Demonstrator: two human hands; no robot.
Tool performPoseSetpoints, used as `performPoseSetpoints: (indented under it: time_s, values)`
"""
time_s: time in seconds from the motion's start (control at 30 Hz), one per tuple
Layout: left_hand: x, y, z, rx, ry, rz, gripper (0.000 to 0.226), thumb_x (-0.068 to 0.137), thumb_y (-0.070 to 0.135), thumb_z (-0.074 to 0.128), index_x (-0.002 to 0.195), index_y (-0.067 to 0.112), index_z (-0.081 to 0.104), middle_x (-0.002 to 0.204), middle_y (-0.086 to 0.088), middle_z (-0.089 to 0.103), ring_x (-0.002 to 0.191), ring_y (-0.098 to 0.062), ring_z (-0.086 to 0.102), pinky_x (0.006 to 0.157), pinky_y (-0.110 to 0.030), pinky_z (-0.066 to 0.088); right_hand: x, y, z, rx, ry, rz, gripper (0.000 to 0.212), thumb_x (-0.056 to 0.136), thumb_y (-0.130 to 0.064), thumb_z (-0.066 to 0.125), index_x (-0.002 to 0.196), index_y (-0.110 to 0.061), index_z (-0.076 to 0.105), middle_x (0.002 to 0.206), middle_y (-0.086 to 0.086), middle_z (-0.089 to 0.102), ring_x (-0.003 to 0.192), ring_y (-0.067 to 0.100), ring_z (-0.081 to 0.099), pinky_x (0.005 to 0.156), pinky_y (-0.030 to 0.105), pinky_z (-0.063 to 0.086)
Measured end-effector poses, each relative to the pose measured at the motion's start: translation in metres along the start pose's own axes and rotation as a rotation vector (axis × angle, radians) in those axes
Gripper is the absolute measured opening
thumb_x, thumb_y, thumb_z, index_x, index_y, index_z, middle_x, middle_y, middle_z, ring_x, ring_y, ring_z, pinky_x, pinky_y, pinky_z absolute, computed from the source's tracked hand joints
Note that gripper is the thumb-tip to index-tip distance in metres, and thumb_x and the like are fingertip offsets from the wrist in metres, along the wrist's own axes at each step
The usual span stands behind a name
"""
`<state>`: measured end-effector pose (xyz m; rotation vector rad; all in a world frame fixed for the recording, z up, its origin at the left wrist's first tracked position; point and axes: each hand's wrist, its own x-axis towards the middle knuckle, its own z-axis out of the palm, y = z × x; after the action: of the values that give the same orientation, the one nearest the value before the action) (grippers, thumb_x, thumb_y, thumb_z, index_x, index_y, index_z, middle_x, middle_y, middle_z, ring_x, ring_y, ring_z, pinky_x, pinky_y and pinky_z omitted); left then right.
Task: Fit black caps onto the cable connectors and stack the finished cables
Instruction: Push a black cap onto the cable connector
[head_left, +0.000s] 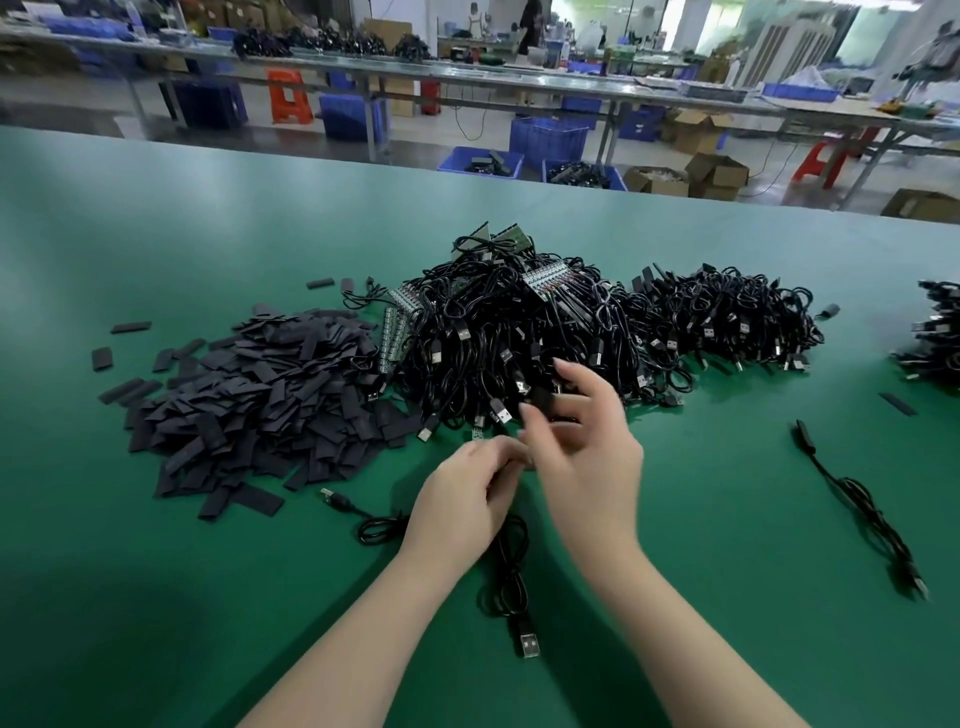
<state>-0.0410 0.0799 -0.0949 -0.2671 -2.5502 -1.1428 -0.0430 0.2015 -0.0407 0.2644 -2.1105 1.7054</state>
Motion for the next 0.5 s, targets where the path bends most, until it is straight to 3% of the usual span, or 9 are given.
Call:
performPoseSetpoints:
  time_s: [0.07,0.17,0.27,0.37,0.43,0.5]
  values:
    - [0.0,0.0,0.0,-0.009,0.002,-0.02,0.032,0.088,0.001,0.056,0.097,0.025,0.074,0.114,0.011,0.067,0.111,-0.007,0.057,0.096,-0.025,0.046,-0.006,0.018,-0.017,-0.009,0.02,0.105,0.038,0.089,-0.016,0.073,0.096,-0.051,0.061,0.089,-0.019,0.068,0.075,0.004,0.07,0.068,0.016,0.052]
    - [-0.003,-0.001,0.002,0.022,0.006,-0.028,0.03,0.092,0.01,0.058,0.105,0.031,0.075,0.124,0.012,0.064,0.12,-0.003,0.051,0.101,-0.008,0.03,-0.019,0.039,-0.026,0.01,0.041,0.251,0.028,0.083,-0.017,0.078,0.088,-0.041,0.065,0.082,-0.019,0.068,0.073,0.001,0.066,0.068,0.011,0.047]
    - [-0.005,-0.001,0.002,-0.004,-0.011,-0.038,0.026,0.091,0.021,0.061,0.11,0.036,0.073,0.124,0.019,0.06,0.119,0.009,0.044,0.097,0.002,0.023,-0.021,0.049,-0.031,0.079,0.018,0.363,0.023,0.081,-0.019,0.08,0.083,-0.037,0.065,0.078,-0.008,0.069,0.072,0.01,0.067,0.07,0.024,0.053]
    - [-0.006,-0.001,0.003,-0.046,-0.075,-0.039,0.03,0.084,0.038,0.067,0.114,0.041,0.07,0.12,0.037,0.048,0.119,0.018,0.038,0.099,-0.005,0.03,-0.02,0.051,-0.034,0.113,0.0,0.368,0.022,0.082,-0.015,0.079,0.082,-0.032,0.065,0.079,-0.002,0.069,0.073,0.021,0.068,0.072,0.033,0.058]
    - [-0.005,-0.002,0.003,-0.043,-0.1,-0.054,0.033,0.081,0.043,0.072,0.114,0.043,0.069,0.119,0.04,0.045,0.121,0.012,0.042,0.1,-0.014,0.036,-0.019,0.05,-0.035,0.171,-0.019,0.381,0.02,0.083,-0.01,0.078,0.085,-0.026,0.065,0.075,-0.004,0.067,0.071,0.024,0.068,0.071,0.033,0.058]
    - [-0.005,-0.002,0.003,-0.028,-0.079,-0.067,0.033,0.079,0.043,0.075,0.112,0.043,0.07,0.117,0.041,0.044,0.119,0.013,0.043,0.1,-0.01,0.034,-0.019,0.051,-0.037,0.239,-0.045,0.405,0.019,0.084,-0.006,0.076,0.092,-0.018,0.065,0.07,-0.008,0.064,0.068,0.02,0.069,0.069,0.029,0.058]
